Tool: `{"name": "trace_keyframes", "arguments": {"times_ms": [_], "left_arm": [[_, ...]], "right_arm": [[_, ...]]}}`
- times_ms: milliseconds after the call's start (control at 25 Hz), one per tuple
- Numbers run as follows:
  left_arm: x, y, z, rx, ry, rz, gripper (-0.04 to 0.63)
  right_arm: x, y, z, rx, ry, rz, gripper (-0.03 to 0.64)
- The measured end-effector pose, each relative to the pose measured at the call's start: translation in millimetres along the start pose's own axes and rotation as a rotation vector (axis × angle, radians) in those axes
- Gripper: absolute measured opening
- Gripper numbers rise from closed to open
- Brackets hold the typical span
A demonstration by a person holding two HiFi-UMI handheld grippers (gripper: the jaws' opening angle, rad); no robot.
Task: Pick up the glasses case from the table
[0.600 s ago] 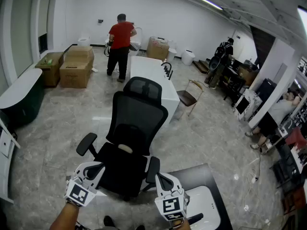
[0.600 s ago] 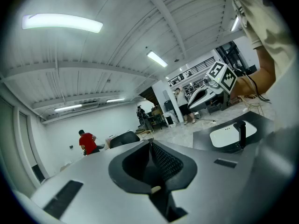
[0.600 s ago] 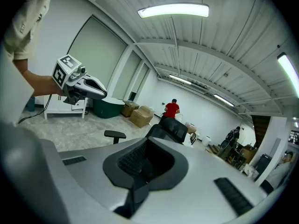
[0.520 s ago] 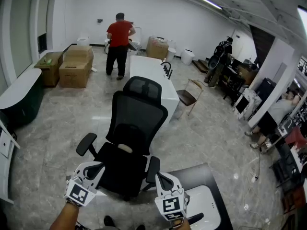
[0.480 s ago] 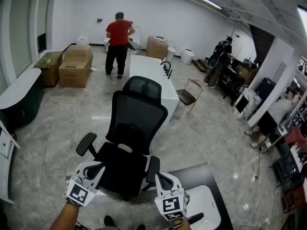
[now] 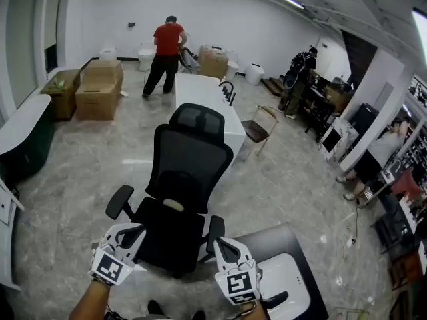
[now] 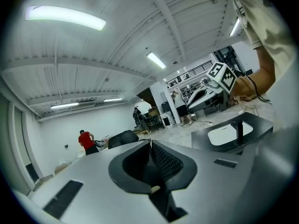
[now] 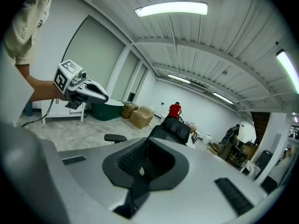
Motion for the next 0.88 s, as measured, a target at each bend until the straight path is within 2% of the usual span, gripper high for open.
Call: {"name": "trace_keyframes", "arguments": {"times_ms": [240, 520, 880], "left_arm": [[19.0, -7.4, -8.3, -0.015, -0.019, -0.001, 0.031], [34.6, -18.6, -9.0, -0.005, -0.008, -0.024, 0.031], [48.7, -19.3, -3.2, 0.03, 0.065, -0.03, 0.031]], "right_arm": [[13.1, 15.4, 13.0, 0.001, -0.024, 0.0, 0.025], [20.3, 20.4, 30.2, 0.005, -0.004, 0.001, 0.025], [6.2, 18.9, 64.5, -0.038, 0.06, 0.008, 0.025]]}}
Point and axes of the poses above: the fingertips, and each gripper's own axes: z forward along the fingers, x to its left, y out of its top, the point moved 2 cm from there along -z, backward along the fingers, and after that the axes turned 10 degrees about -z, right-handed, at the moved point
